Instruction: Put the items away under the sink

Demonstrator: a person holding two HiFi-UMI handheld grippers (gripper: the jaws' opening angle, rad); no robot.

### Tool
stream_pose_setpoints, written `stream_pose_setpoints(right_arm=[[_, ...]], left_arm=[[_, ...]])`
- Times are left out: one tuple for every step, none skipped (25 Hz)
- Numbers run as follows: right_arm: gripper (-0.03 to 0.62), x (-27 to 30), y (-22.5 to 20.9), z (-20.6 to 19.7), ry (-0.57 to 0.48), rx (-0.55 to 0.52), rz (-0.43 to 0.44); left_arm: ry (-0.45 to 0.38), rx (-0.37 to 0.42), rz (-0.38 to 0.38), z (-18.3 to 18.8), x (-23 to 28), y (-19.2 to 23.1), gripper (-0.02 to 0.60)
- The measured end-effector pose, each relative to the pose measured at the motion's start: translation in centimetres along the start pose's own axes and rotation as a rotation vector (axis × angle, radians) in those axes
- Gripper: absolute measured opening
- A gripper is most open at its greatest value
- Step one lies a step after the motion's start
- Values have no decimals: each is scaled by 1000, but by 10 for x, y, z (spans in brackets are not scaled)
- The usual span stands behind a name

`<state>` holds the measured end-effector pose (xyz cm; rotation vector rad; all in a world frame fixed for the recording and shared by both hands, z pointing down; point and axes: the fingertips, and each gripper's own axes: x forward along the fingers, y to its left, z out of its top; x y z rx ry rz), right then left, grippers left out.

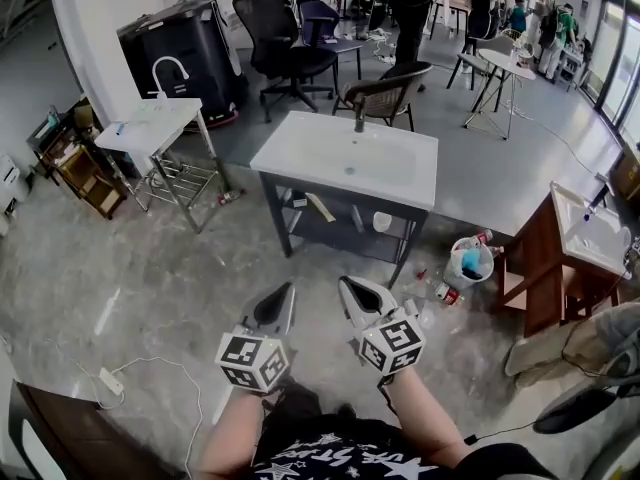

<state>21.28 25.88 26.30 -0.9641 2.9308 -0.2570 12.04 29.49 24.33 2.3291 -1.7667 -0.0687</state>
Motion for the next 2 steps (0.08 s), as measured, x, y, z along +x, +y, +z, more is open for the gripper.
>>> stream_pose_setpoints(right_arm=[[2, -4, -1, 3, -3, -9, 3], [2, -7, -1, 5, -5, -18, 6]], left_arm=[[0, 2, 0, -1, -1, -5, 9], [0, 4, 0, -1, -1, -10, 9]])
